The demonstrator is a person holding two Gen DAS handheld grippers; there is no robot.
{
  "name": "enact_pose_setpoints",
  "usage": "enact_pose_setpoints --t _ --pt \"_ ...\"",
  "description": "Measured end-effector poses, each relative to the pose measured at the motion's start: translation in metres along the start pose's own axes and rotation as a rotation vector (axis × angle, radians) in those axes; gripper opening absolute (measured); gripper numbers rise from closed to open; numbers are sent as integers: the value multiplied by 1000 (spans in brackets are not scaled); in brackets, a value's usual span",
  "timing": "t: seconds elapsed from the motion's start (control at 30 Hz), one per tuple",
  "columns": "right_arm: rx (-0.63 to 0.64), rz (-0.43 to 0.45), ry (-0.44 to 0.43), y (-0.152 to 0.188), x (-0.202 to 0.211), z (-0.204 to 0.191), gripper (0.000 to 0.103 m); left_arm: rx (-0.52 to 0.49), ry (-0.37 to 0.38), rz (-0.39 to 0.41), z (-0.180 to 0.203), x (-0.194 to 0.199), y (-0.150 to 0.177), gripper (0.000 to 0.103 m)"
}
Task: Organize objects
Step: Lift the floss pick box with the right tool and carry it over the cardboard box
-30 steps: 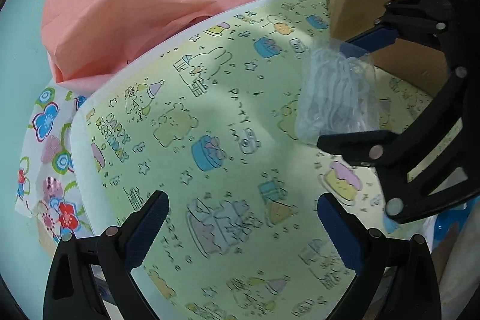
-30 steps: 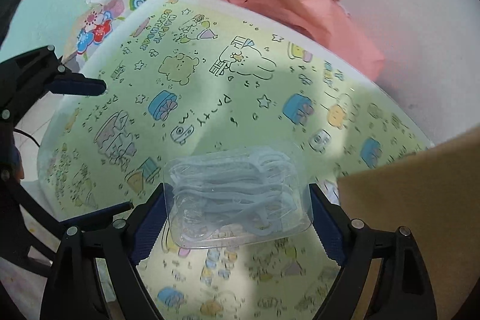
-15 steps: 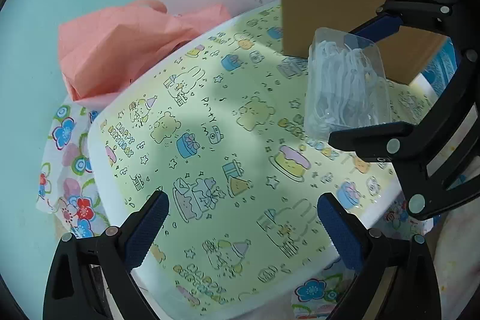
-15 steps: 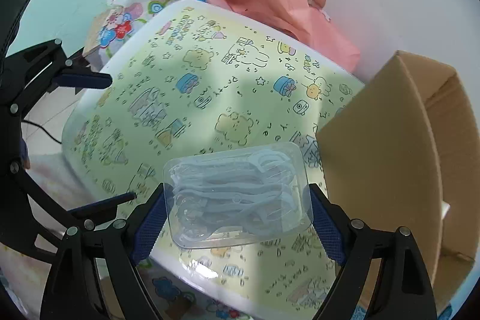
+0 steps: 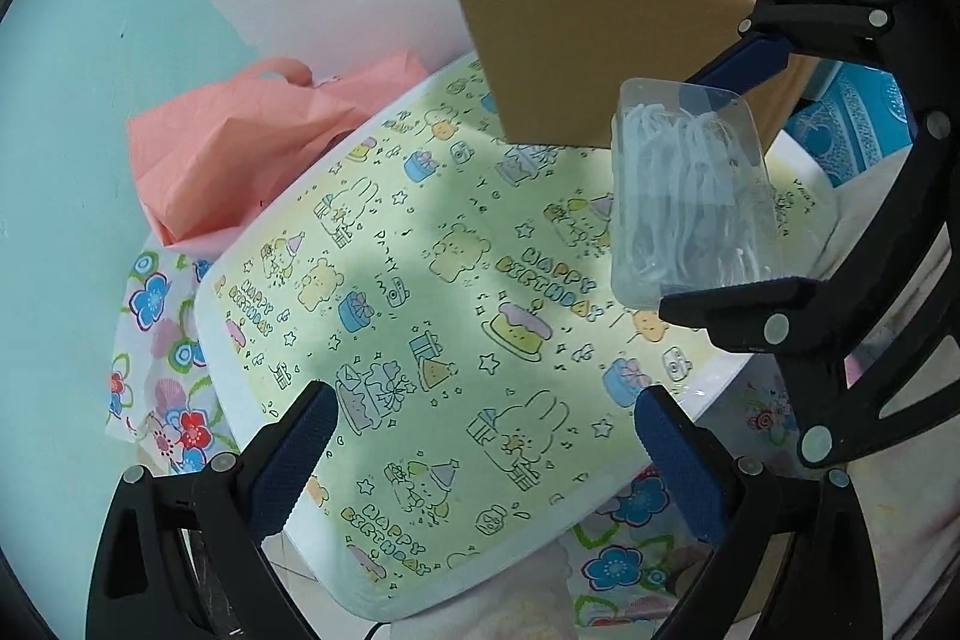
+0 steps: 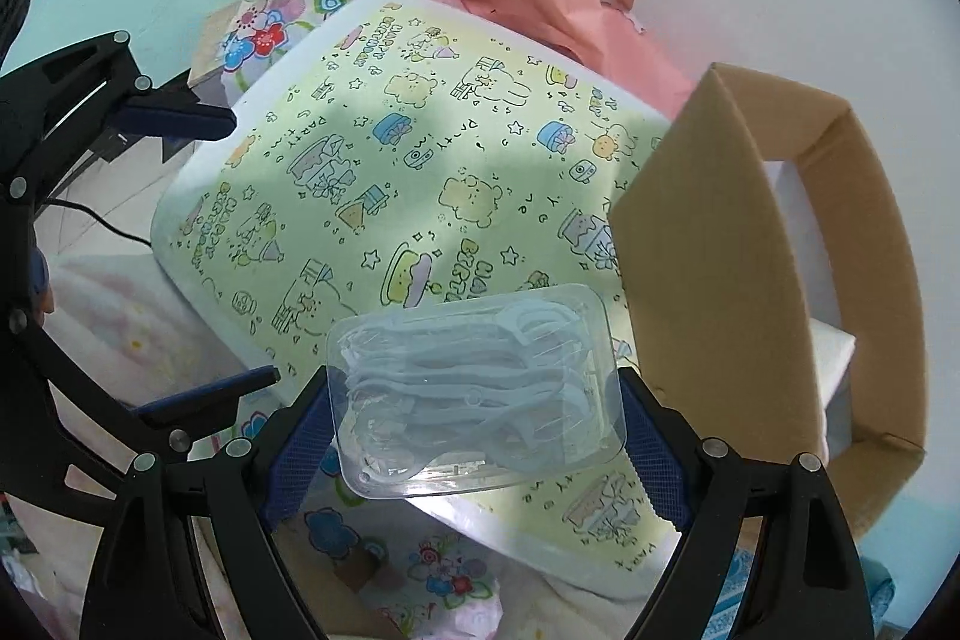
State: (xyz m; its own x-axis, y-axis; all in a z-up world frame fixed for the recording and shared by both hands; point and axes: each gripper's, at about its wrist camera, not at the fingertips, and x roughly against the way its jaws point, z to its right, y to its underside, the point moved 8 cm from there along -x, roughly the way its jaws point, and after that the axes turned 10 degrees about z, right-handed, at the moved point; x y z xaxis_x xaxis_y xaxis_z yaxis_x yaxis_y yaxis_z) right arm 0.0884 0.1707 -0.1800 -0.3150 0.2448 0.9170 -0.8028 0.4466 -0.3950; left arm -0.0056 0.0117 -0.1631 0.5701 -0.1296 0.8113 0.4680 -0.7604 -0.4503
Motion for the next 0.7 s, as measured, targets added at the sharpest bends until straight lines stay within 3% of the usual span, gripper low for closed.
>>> enact_pose_setpoints --t 0.7 --pt "-59 67 24 -2 50 65 90 14 15 61 22 14 -68 100"
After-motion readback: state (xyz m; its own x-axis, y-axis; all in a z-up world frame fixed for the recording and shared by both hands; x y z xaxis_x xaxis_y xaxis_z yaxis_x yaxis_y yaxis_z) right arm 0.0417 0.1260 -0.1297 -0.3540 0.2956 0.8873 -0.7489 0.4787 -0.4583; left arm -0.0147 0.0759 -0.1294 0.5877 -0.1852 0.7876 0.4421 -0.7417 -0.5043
